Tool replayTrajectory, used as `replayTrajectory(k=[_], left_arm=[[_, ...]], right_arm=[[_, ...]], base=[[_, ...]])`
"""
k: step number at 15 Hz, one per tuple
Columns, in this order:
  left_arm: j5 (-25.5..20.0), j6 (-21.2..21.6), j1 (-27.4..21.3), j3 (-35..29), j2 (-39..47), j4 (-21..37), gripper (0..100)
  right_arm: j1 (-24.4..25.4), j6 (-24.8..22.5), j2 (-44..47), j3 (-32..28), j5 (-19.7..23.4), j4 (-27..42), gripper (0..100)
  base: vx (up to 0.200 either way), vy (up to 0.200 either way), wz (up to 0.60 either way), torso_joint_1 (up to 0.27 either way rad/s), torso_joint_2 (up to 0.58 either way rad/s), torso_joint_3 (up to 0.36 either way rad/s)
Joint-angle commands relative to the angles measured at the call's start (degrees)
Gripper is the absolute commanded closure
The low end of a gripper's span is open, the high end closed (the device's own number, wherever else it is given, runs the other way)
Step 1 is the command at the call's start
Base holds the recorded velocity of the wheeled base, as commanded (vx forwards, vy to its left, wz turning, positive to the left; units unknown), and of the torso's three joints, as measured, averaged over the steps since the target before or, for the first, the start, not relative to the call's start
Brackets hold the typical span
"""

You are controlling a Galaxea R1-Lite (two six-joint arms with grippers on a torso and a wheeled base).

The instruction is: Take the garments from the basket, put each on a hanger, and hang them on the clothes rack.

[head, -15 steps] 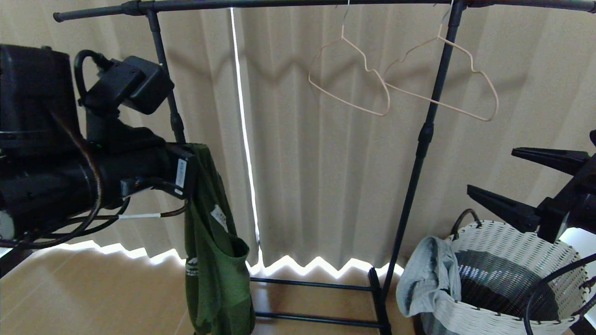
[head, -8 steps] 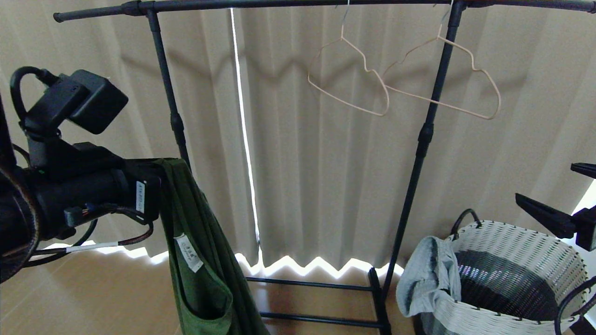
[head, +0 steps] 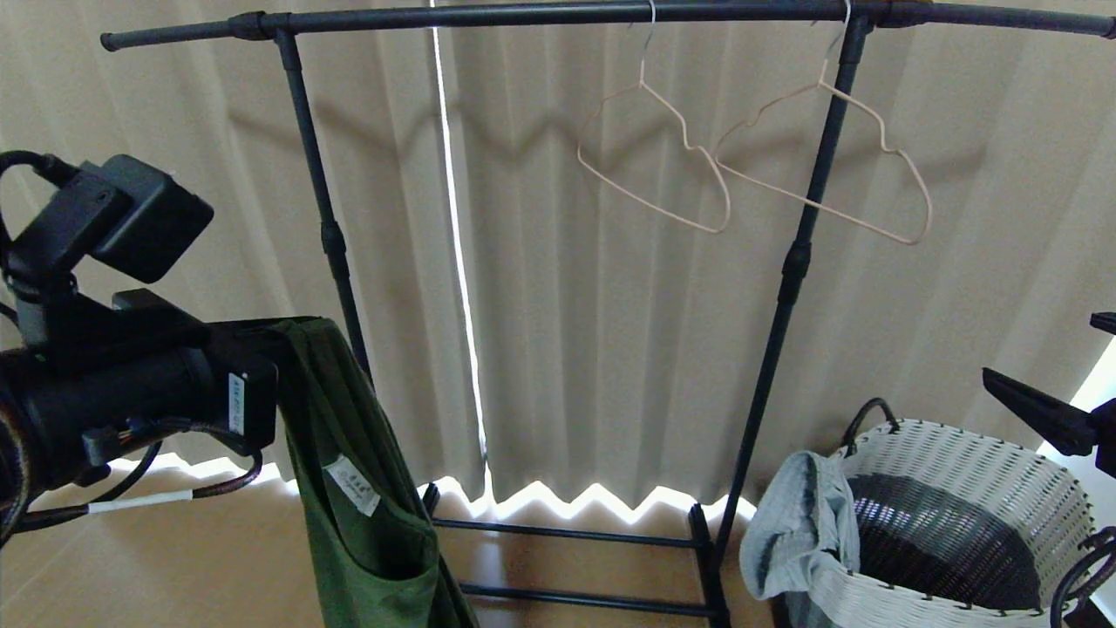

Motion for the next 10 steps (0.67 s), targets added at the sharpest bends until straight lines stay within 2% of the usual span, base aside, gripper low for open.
replayTrajectory(k=[1, 3, 6, 10], left_arm=[[-0.1, 0.0, 0.0, 0.8, -0.7, -0.2, 100], [-0.2, -0.1, 0.0, 2.0, -0.7, -1.0, 100], [-0.2, 0.4, 0.0, 6.2, -0.6, -8.6, 100], [-0.2, 2.5, 0.1, 6.8, -1.0, -8.9, 100]], right_arm=[[0.0, 0.0, 0.0, 0.0, 0.0, -0.1, 0], [0.0, 0.1, 0.3, 0.1, 0.0, 0.0, 0], [0.0, 0.1, 1.2, -0.2, 0.0, -0.2, 0], [0.0, 0.1, 0.9, -0.3, 0.1, -0.2, 0]], base=[[0.0, 0.0, 0.0, 0.061, -0.31, -0.286], [0.0, 0.0, 0.0, 0.163, -0.56, -0.293], [0.0, 0.0, 0.0, 0.191, -0.49, -0.286], [0.0, 0.0, 0.0, 0.195, -0.47, -0.278]])
